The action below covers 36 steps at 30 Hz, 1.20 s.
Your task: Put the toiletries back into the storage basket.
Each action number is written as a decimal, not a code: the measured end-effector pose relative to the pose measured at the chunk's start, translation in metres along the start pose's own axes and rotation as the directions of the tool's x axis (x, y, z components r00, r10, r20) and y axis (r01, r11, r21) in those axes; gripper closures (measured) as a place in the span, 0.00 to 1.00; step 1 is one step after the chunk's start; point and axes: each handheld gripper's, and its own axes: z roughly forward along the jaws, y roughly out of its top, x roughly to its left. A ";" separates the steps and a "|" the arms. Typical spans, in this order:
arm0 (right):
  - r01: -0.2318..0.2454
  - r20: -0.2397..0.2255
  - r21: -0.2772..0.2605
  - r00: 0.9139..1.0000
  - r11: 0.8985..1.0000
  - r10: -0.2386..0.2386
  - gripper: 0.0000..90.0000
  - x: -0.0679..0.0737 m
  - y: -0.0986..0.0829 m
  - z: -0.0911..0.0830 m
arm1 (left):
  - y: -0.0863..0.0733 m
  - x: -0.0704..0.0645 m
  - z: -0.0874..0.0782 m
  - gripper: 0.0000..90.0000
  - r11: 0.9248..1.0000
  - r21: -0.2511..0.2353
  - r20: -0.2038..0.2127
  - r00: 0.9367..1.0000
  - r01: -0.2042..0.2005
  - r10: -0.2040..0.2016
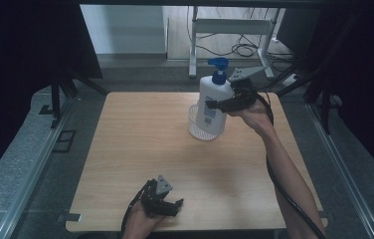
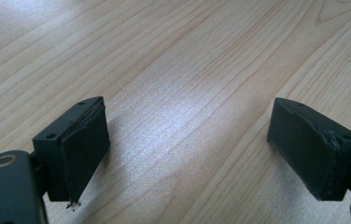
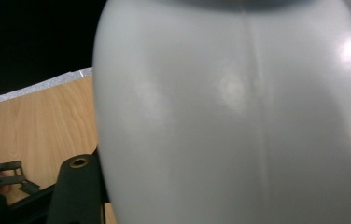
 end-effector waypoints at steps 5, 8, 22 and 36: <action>0.003 0.008 0.003 1.000 1.000 -0.003 0.42 -0.008 0.003 0.003 | 0.000 0.000 0.000 0.14 1.000 0.000 0.000 1.000 0.000 0.000; 0.010 0.011 0.009 1.000 1.000 -0.010 0.42 -0.013 0.005 0.006 | 0.000 0.000 0.000 0.14 1.000 0.000 0.000 1.000 0.000 0.000; 0.017 0.042 0.024 0.999 1.000 -0.018 0.42 -0.030 0.009 0.024 | 0.000 0.000 0.000 0.14 1.000 0.001 0.001 1.000 -0.002 0.002; 0.021 0.060 0.040 0.998 0.999 -0.024 0.42 -0.044 0.003 0.049 | 0.000 0.000 0.000 0.14 1.000 0.004 0.002 1.000 -0.004 0.004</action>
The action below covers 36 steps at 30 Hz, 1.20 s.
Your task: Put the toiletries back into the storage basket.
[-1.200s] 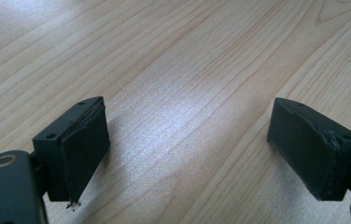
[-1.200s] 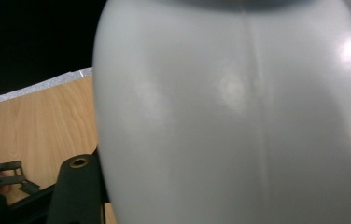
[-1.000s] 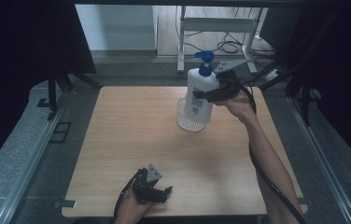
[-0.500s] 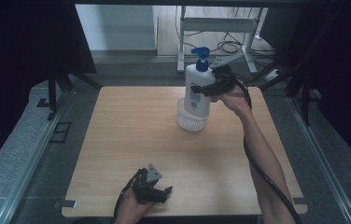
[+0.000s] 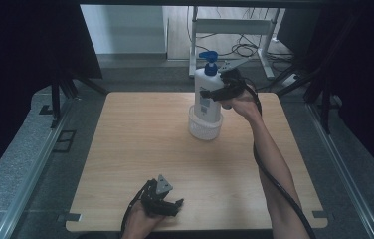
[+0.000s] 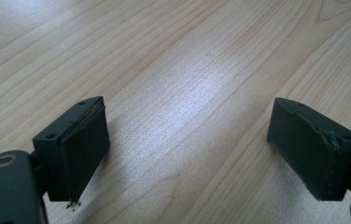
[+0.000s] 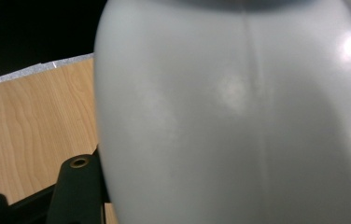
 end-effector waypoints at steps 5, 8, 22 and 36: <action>-0.003 -0.008 0.007 1.000 1.000 0.003 0.42 -0.002 -0.006 0.008 | 0.000 0.000 0.000 0.14 1.000 0.002 0.000 1.000 -0.001 0.001; -0.008 -0.014 0.010 1.000 1.000 0.008 0.42 -0.003 -0.011 0.013 | 0.000 0.000 0.000 0.14 1.000 0.003 0.001 1.000 -0.001 0.001; -0.008 -0.026 0.047 1.000 0.999 0.009 0.42 -0.003 -0.035 0.036 | 0.000 0.000 0.000 0.14 1.000 0.005 0.001 1.000 0.000 0.000; -0.031 -0.024 0.058 0.999 0.998 0.033 0.42 -0.006 -0.056 0.049 | 0.000 0.000 0.000 0.14 1.000 0.003 0.002 1.000 0.002 -0.002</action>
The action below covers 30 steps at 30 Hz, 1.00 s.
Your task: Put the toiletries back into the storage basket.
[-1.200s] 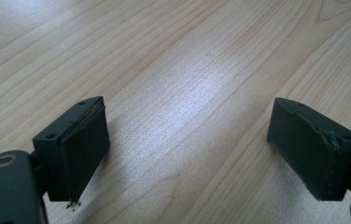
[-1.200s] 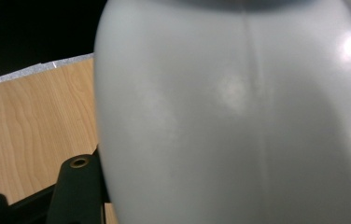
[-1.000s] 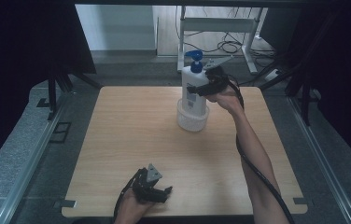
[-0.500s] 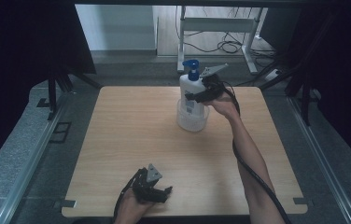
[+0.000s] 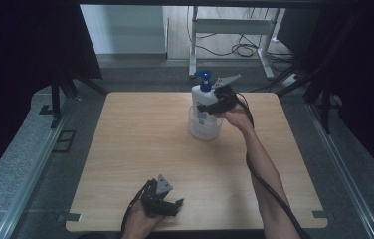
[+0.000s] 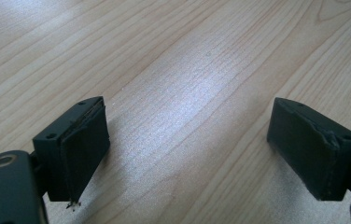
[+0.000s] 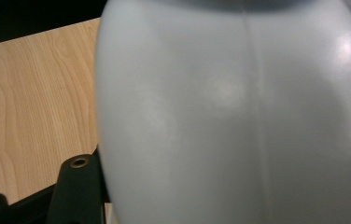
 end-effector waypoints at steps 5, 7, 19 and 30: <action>-0.002 -0.001 0.000 1.000 1.000 0.002 0.42 0.000 -0.005 0.004 | 0.000 0.000 0.000 0.14 1.000 0.000 0.000 1.000 0.000 0.000; -0.010 -0.003 -0.001 1.000 1.000 0.010 0.42 0.000 -0.006 0.005 | 0.000 0.000 0.000 0.14 1.000 0.000 0.000 1.000 0.000 0.000; -0.031 -0.009 -0.029 1.000 0.999 0.030 0.41 -0.003 -0.013 0.009 | 0.000 0.000 0.000 0.14 1.000 -0.002 0.000 1.000 0.002 -0.002; -0.046 -0.026 -0.040 0.999 0.998 0.045 0.39 -0.003 -0.018 0.005 | 0.000 0.000 0.000 0.14 1.000 0.000 0.000 1.000 0.001 -0.001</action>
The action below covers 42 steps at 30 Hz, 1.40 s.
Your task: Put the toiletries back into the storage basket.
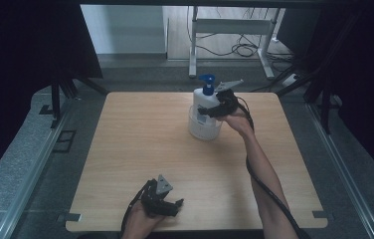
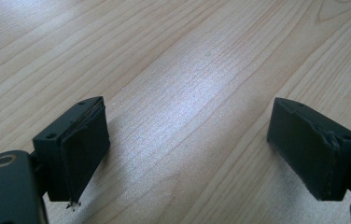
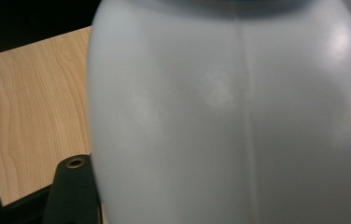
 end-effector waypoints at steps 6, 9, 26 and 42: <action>-0.004 0.008 -0.025 1.000 1.000 0.005 0.33 0.000 0.001 -0.006 | 0.000 0.000 0.000 0.14 1.000 0.000 0.000 1.000 0.000 0.000; -0.020 0.003 -0.043 1.000 0.999 0.021 0.30 0.000 0.003 -0.012 | 0.000 0.000 0.000 0.14 1.000 0.000 0.000 1.000 0.000 0.000; 0.010 0.030 -0.058 1.000 0.998 -0.009 0.16 0.011 0.018 -0.029 | 0.000 0.000 0.000 0.14 1.000 0.000 0.000 1.000 -0.002 0.002; 0.010 0.069 -0.041 0.998 0.999 -0.007 0.07 0.022 0.017 -0.045 | 0.000 0.000 0.000 0.14 1.000 -0.002 0.000 1.000 -0.001 0.001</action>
